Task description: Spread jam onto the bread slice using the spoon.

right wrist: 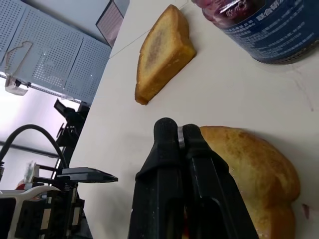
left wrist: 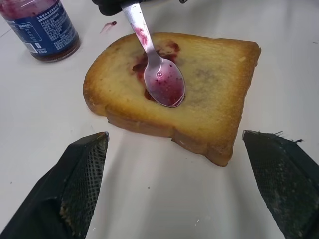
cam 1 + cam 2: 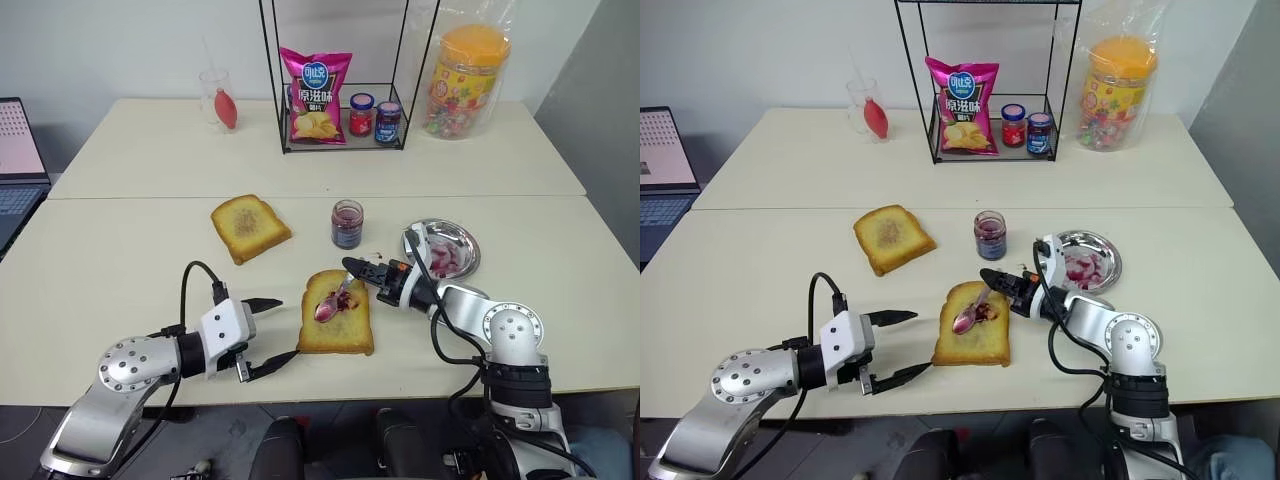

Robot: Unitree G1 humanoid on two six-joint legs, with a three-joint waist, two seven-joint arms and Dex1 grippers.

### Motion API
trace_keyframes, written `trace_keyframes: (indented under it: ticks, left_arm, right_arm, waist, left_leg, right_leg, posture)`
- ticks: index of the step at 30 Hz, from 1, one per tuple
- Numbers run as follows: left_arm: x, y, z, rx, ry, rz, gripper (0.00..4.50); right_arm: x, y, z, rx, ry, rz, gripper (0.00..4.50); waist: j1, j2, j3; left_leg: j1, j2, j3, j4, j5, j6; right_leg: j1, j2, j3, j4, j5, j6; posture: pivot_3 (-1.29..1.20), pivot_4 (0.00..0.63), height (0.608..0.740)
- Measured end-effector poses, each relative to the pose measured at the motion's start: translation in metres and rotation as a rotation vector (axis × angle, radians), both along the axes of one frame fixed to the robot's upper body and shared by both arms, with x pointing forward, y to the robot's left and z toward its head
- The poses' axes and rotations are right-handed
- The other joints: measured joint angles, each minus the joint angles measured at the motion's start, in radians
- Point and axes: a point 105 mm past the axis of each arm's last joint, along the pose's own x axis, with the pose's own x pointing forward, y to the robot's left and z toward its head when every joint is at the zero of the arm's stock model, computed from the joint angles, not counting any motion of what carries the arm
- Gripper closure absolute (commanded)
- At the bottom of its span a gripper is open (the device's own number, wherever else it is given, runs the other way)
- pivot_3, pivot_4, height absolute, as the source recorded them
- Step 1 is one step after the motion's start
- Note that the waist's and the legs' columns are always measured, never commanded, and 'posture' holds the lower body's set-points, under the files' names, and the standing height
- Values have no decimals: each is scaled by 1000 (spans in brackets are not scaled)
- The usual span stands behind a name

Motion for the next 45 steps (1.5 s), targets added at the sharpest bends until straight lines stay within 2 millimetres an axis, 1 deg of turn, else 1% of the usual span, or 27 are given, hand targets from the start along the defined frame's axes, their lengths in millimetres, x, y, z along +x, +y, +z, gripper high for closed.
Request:
trace_keyframes:
  ticks: [3, 5, 9, 12, 15, 17, 19, 20, 21, 22, 23, 25, 26, 28, 29, 32, 34, 36, 39, 42, 45]
  left_arm:
    - [0, 0, 0, 1, -1, -1, 0]
    - [0, -1, 0, 1, -1, -1, 0]
    - [0, -1, 0, -6, -2, -2, 0]
    - [1, -2, 1, -12, -4, -9, 0]
    - [2, -5, 7, -47, 6, -20, 0]
    - [5, -6, 11, -70, 18, -17, 0]
    - [12, -11, 23, -93, 3, -24, 0]
    - [19, -19, 37, -121, -23, -36, 0]
    - [25, -30, 55, -161, -64, -57, 0]
    - [28, -41, 75, -198, -112, -88, 0]
    - [28, -49, 87, -212, -139, -115, 0]
    - [29, -64, 93, -192, -158, -164, 0]
    - [29, -73, 90, -177, -146, -193, 0]
    - [31, -87, 86, -178, -121, -225, 0]
    - [34, -96, 87, -193, -118, -238, 0]
    - [40, -118, 92, -191, -133, -282, 0]
    - [49, -131, 88, -154, -131, -292, 0]
    - [52, -139, 78, -126, -105, -300, 0]
    - [56, -142, 66, -93, -83, -298, 0]
    - [59, -151, 61, -82, -88, -301, 0]
    - [59, -159, 57, -84, -90, -312, 0]
  right_arm:
    - [0, -9, 0, -14, -9, -1, 4474]
    - [1, -19, 0, -21, -10, -17, 4474]
    - [-2, -39, 6, -27, -18, -34, 4474]
    - [-8, -35, 12, -7, -27, 3, 4474]
    - [-15, -30, 27, 38, -73, 44, 4474]
    - [-16, -30, 32, 60, -92, 47, 4474]
    - [-14, -38, 40, 86, -121, 21, 4474]
    - [-10, -48, 47, 92, -149, -17, 4474]
    - [-5, -61, 54, 92, -181, -70, 4474]
    - [1, -75, 64, 90, -220, -127, 4474]
    - [4, -86, 71, 90, -254, -173, 4474]
    - [10, -108, 78, 83, -288, -260, 4474]
    - [14, -122, 77, 68, -293, -322, 4474]
    - [17, -140, 71, 63, -282, -392, 4474]
    - [19, -148, 68, 62, -271, -426, 4474]
    - [25, -166, 60, 55, -255, -505, 4474]
    - [32, -179, 53, 41, -247, -566, 4474]
    - [36, -188, 45, 31, -234, -612, 4474]
    - [39, -197, 38, 20, -232, -651, 4474]
    - [44, -205, 30, 5, -230, -680, 4474]
    - [47, -212, 17, -9, -203, -696, 4474]
  waist:
    - [0, 0, 0]
    - [0, 0, 0]
    - [0, 0, 0]
    - [-1, 0, 0]
    - [-1, 0, 0]
    - [-1, 0, 0]
    - [3, 0, 0]
    - [10, 0, 0]
    - [21, 0, 1]
    - [25, -1, 0]
    - [23, -1, -1]
    - [23, -1, -1]
    - [20, -1, -1]
    - [19, -1, -1]
    - [19, -1, -1]
    - [16, -1, -1]
    - [16, -1, -1]
    - [11, -1, -1]
    - [5, 0, -1]
    - [7, 0, -1]
    - [7, 0, -1]
  left_leg:
    - [0, 0, 0, 0, 0, 0]
    - [0, 0, 0, 0, 0, 0]
    - [0, 0, 0, 0, 0, 0]
    - [0, 0, 0, 0, 0, 0]
    - [0, 0, 0, 0, 0, 0]
    - [-1, 0, 0, 0, 0, 0]
    - [-1, 0, -1, 1, 0, 0]
    - [-3, -1, -2, 2, 0, 0]
    - [-4, -2, -3, 4, 0, 0]
    - [-5, -2, -2, 6, 0, 0]
    - [-5, -2, -1, 6, 0, 0]
    - [-4, -2, 0, 5, 0, 1]
    - [-4, -2, 0, 4, 0, 1]
    - [-4, -2, -1, 3, 0, 1]
    - [-4, -2, -1, 3, 0, 1]
    - [-4, -2, -1, 3, 0, 1]
    - [-3, -2, 0, 4, 0, 1]
    - [-3, -2, 0, 4, 0, 1]
    - [-3, -2, 0, 3, 0, 1]
    - [-3, -2, 0, 3, 0, 1]
    - [-4, -3, 0, 3, 0, 1]
  right_leg:
    - [0, 0, 0, 0, 0, 0]
    - [0, 0, 0, 0, 0, 0]
    - [0, 0, 0, 0, 0, 0]
    - [0, 0, 0, 0, 0, 0]
    - [0, 0, 0, 0, 0, 0]
    - [0, 0, 0, 0, 0, 0]
    - [0, 0, -1, 0, 0, 1]
    - [0, 0, -2, 0, 1, 1]
    - [0, 0, -2, 0, 1, 2]
    - [0, 0, -1, -1, 2, 4]
    - [1, 0, 0, -2, 3, 5]
    - [2, -1, 0, -4, 3, 5]
    - [1, -1, 0, -5, 3, 5]
    - [1, 0, 0, -4, 3, 5]
    - [0, 0, 0, -4, 3, 5]
    - [0, 0, 0, -2, 3, 5]
    - [1, 0, 1, -2, 3, 5]
    - [1, 0, 1, -2, 3, 5]
    - [0, 0, 1, -1, 3, 4]
    - [0, 0, 1, -1, 3, 4]
    - [0, 0, 1, -1, 3, 4]
  posture:
    - [0, 150, 740]
    - [0, 150, 740]
    - [0, 150, 740]
    - [0, 150, 740]
    - [0, 150, 740]
    - [0, 150, 740]
    - [0, 150, 740]
    - [0, 150, 740]
    - [0, 150, 740]
    - [0, 150, 740]
    - [0, 150, 740]
    - [0, 150, 740]
    - [0, 150, 740]
    - [0, 150, 740]
    - [0, 150, 740]
    - [0, 150, 740]
    - [0, 150, 740]
    - [0, 150, 740]
    - [0, 150, 740]
    - [0, 150, 740]
    - [0, 150, 740]
